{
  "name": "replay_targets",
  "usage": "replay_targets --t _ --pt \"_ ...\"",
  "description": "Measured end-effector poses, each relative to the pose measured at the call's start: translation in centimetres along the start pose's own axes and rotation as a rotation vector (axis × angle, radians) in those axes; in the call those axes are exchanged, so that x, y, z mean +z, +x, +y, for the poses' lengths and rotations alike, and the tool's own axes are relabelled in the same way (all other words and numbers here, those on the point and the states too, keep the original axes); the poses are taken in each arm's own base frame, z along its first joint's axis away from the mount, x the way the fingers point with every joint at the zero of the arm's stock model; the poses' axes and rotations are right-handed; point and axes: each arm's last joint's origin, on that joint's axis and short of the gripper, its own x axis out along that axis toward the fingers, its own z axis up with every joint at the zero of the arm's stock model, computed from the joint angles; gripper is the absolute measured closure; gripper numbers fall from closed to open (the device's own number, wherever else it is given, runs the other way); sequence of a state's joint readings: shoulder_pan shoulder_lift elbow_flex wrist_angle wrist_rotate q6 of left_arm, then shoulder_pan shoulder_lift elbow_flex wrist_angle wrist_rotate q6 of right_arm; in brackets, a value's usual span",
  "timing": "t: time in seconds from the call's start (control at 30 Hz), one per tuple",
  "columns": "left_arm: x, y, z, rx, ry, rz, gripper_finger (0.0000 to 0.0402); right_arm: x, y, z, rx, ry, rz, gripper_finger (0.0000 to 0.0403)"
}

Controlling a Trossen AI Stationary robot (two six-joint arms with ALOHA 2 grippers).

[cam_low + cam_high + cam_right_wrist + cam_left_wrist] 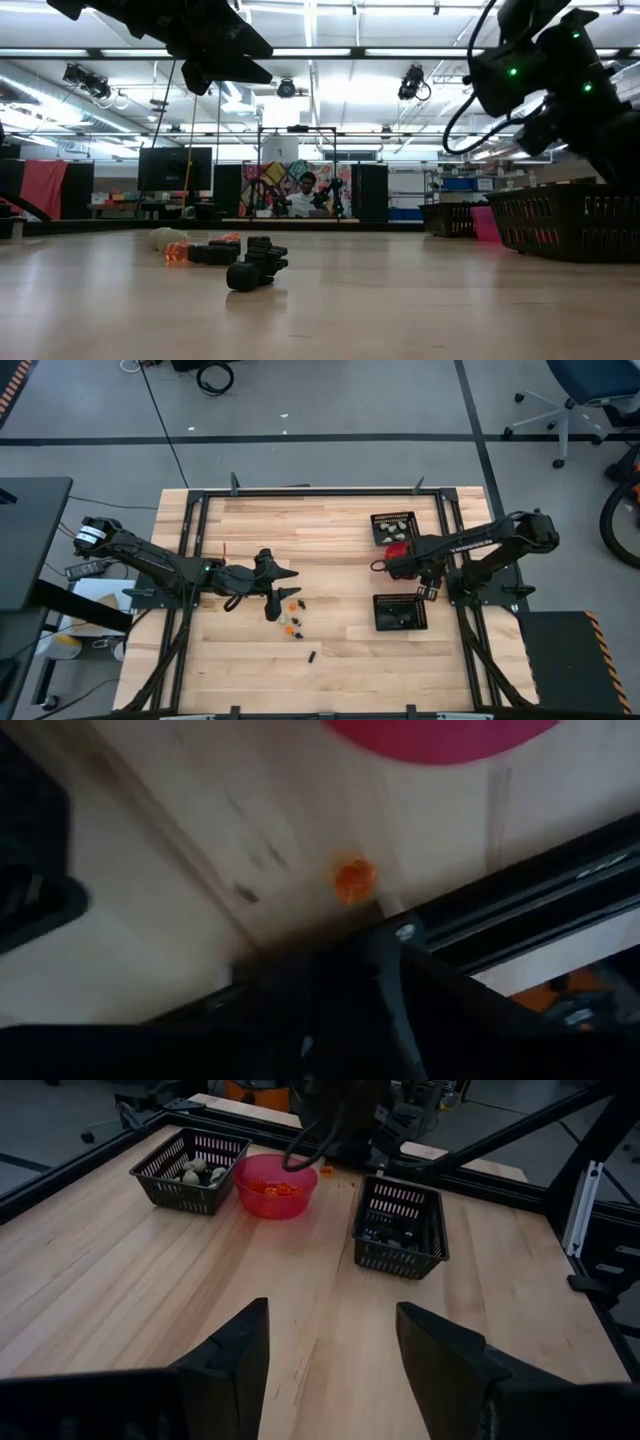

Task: Sort Halloween decoration
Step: Put the orange pumpkin toy into the pink bowl

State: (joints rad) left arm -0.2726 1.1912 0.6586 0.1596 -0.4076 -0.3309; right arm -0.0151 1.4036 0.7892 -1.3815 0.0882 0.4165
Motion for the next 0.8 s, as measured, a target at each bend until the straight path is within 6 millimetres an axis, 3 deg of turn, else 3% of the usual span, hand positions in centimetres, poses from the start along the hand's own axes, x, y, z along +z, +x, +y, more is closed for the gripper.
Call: replay_targets --t 0.33,0.8 --pt "0.0 0.0 0.0 0.000 0.000 0.000 0.0209 1.0 2.4 -1.2 0.067 -0.006 -0.026 0.0195" --pt "0.0 0.0 0.0 0.000 0.001 0.000 0.0209 1.4 3.5 -2.6 0.125 0.194 0.001 0.0194"
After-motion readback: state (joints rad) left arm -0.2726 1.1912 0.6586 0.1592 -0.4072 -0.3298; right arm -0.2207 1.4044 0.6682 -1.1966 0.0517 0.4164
